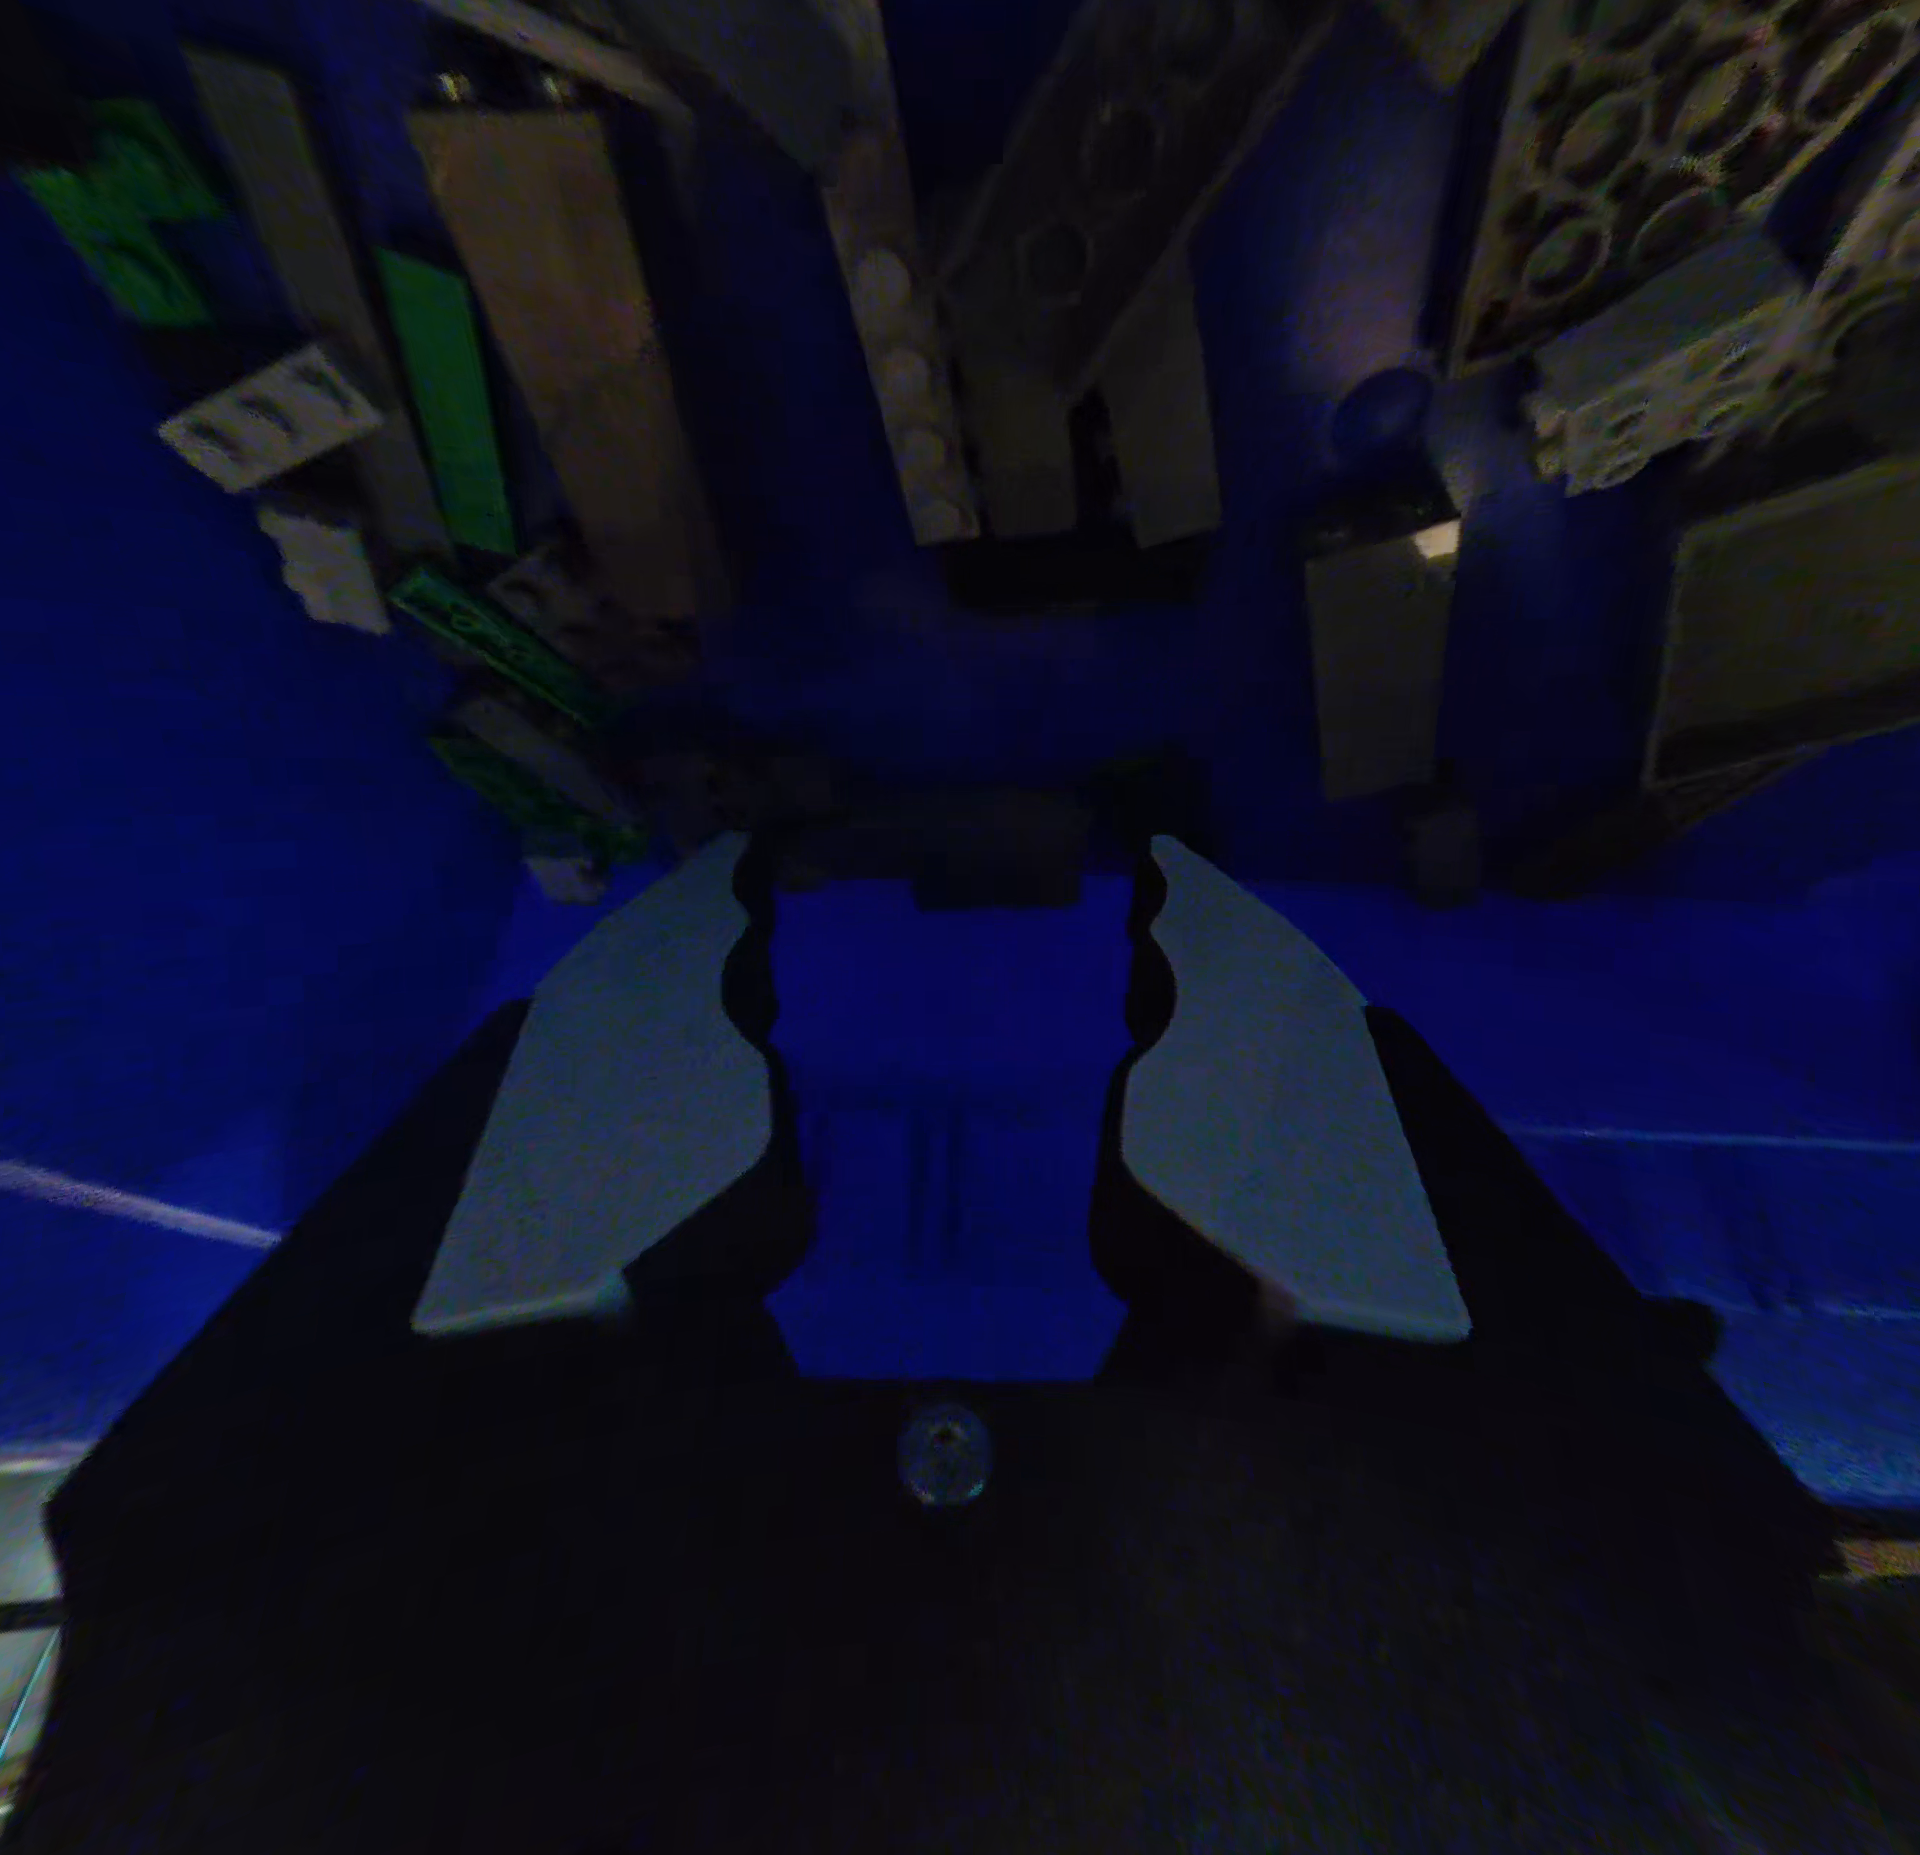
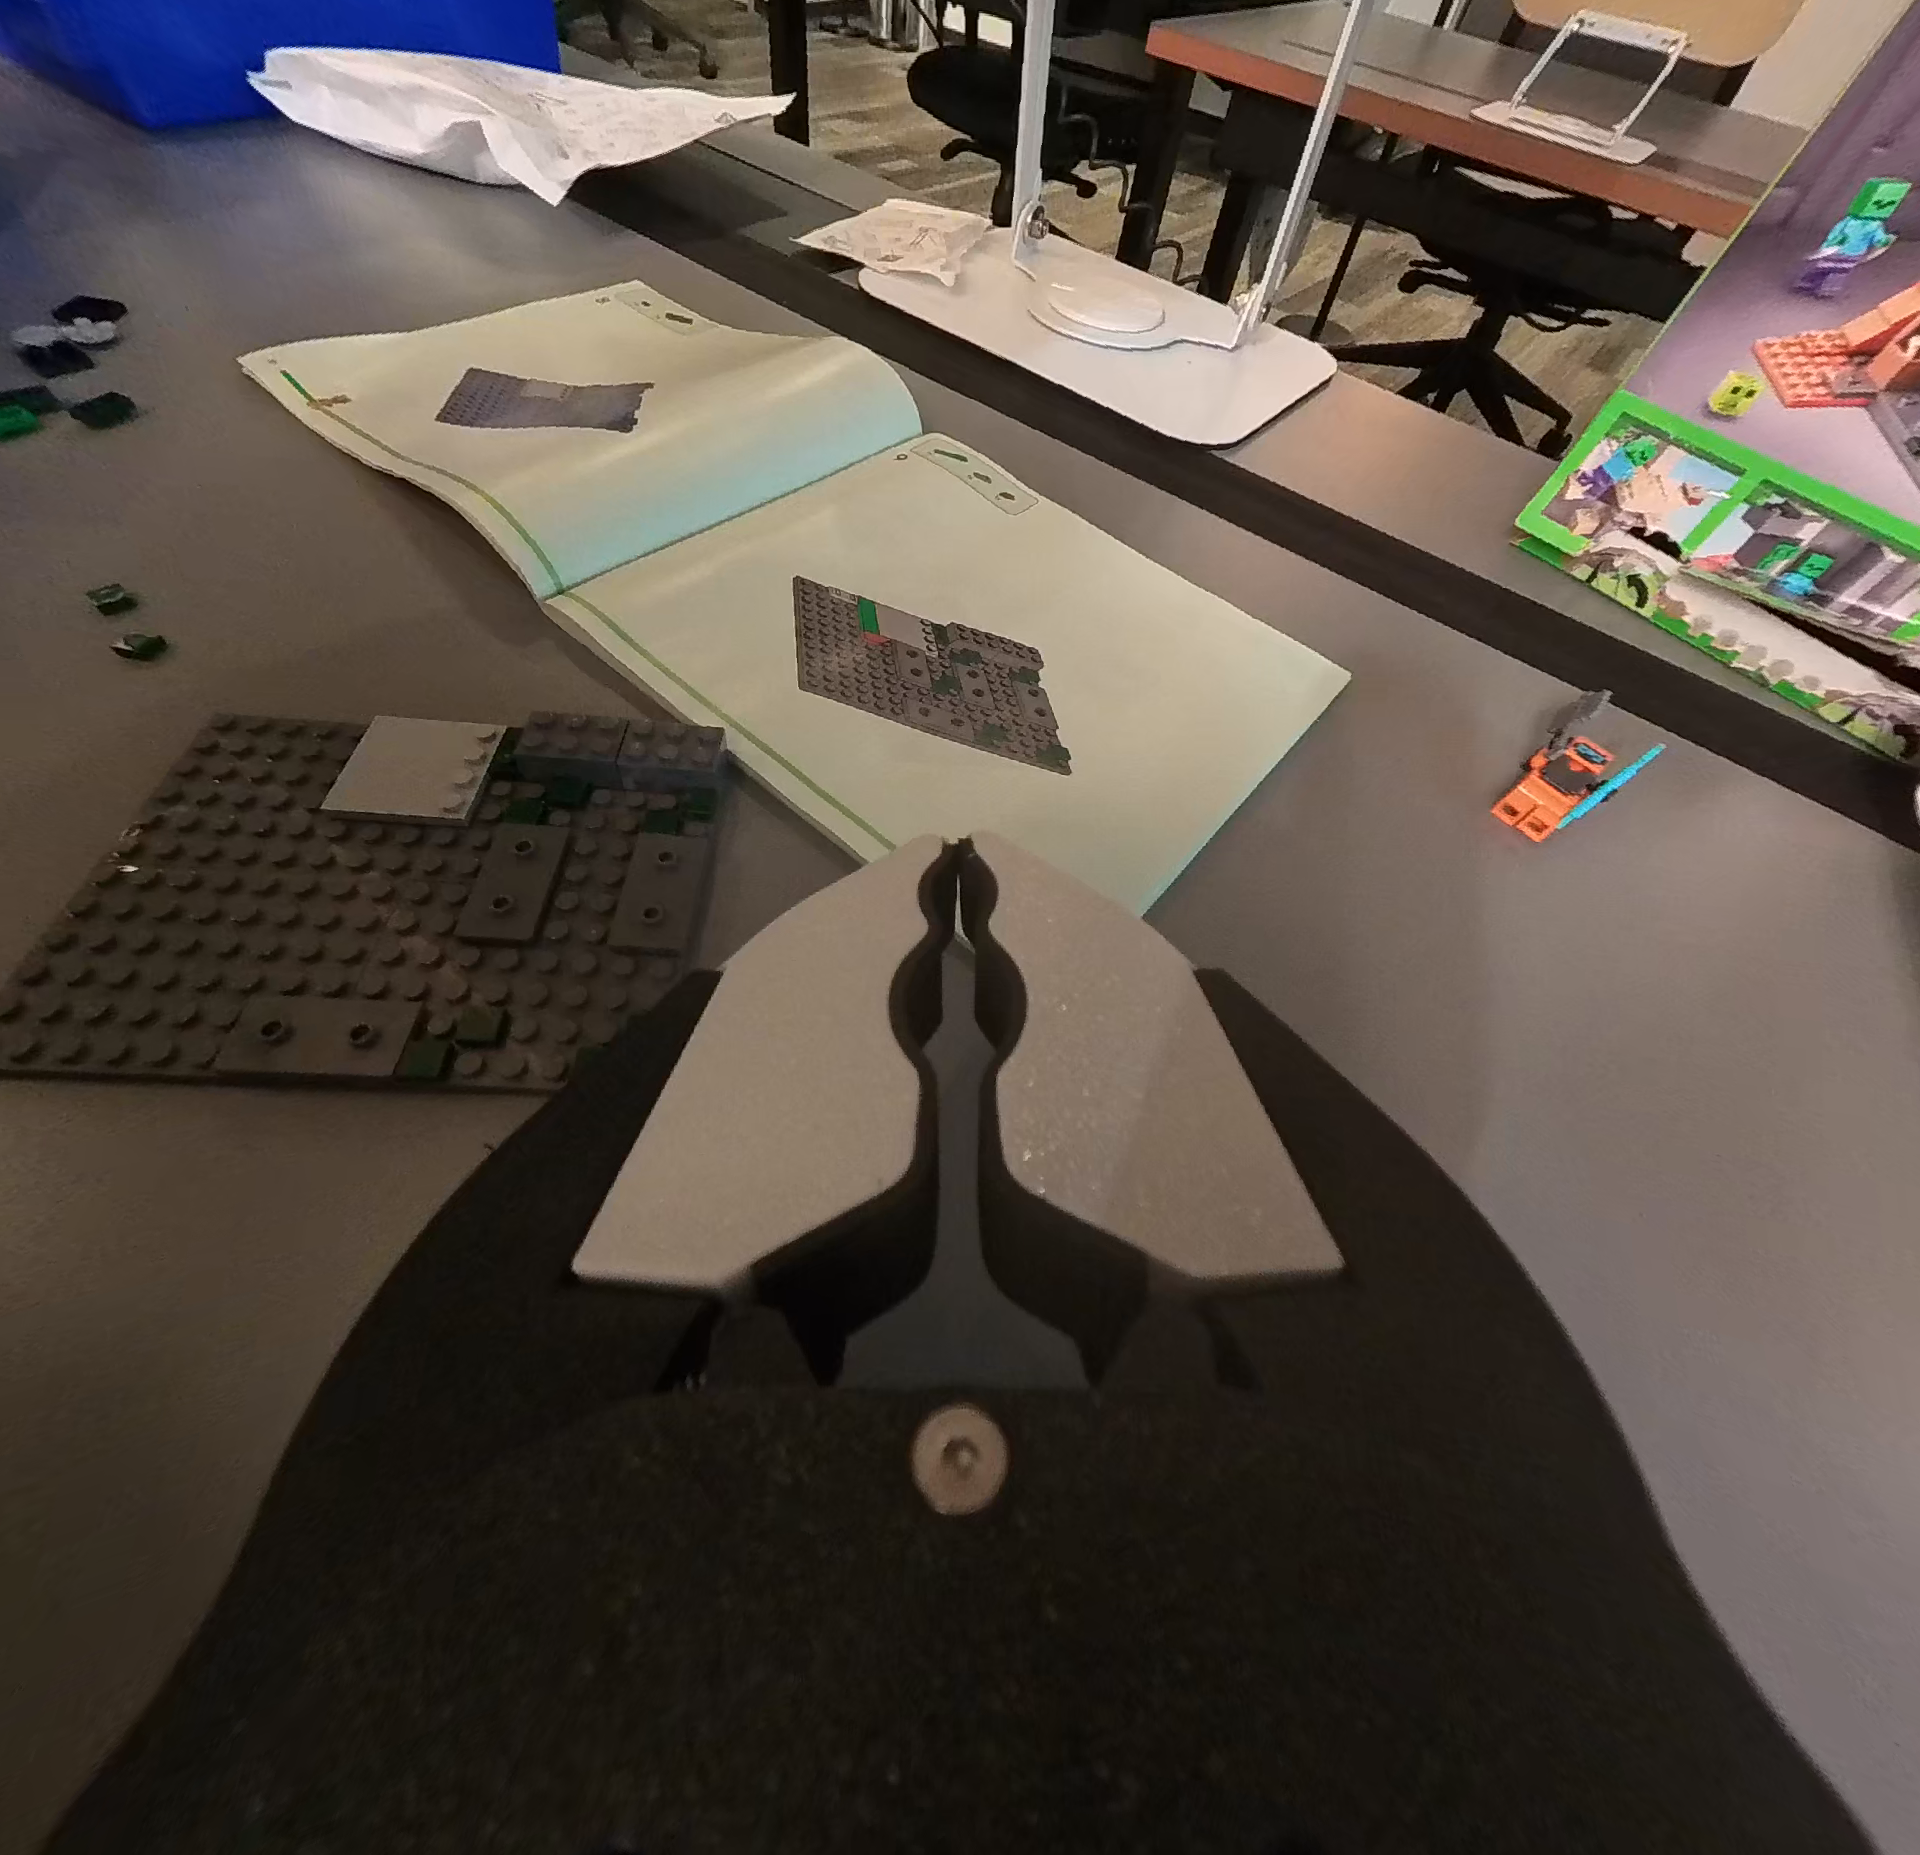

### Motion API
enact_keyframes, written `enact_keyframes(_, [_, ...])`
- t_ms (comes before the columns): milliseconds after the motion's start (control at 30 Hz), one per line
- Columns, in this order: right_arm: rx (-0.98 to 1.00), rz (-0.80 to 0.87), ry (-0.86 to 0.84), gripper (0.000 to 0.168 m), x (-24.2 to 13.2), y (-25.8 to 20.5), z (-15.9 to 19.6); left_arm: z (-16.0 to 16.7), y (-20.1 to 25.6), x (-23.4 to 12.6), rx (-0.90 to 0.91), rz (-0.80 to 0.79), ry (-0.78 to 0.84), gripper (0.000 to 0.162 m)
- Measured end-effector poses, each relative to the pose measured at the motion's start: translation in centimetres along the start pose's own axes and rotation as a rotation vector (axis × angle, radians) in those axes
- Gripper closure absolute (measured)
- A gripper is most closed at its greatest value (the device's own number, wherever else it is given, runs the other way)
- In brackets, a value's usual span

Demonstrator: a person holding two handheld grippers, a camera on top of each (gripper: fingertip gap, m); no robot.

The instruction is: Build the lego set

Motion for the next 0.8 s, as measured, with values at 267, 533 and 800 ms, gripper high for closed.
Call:
enact_keyframes(267, [0.002, -0.001, -0.006, 0.168, 0.1, 0.0, 0.1, -0.2, -0.1, 0.2, 0.019, -0.001, -0.011, 0.108])
enact_keyframes(533, [0.001, -0.002, -0.014, 0.168, 0.3, -0.1, 0.1, 0.2, 0.4, -1.8, 0.029, 0.014, 0.13, 0.109])
enact_keyframes(800, [-0.013, 0.014, -0.03, 0.168, 0.6, -0.4, 0.1, -1.7, 1.6, -7.1, 0.032, -0.003, 0.528, 0.107])
Point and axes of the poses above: each gripper's, where its closed fingertips meet, x out along the fingers, z out of its underside, y = z × x across the jaws, the point moved 9 cm from there along -x, back along the fingers, and after that the axes turned 14 degrees about -y, right-handed, at the moved point
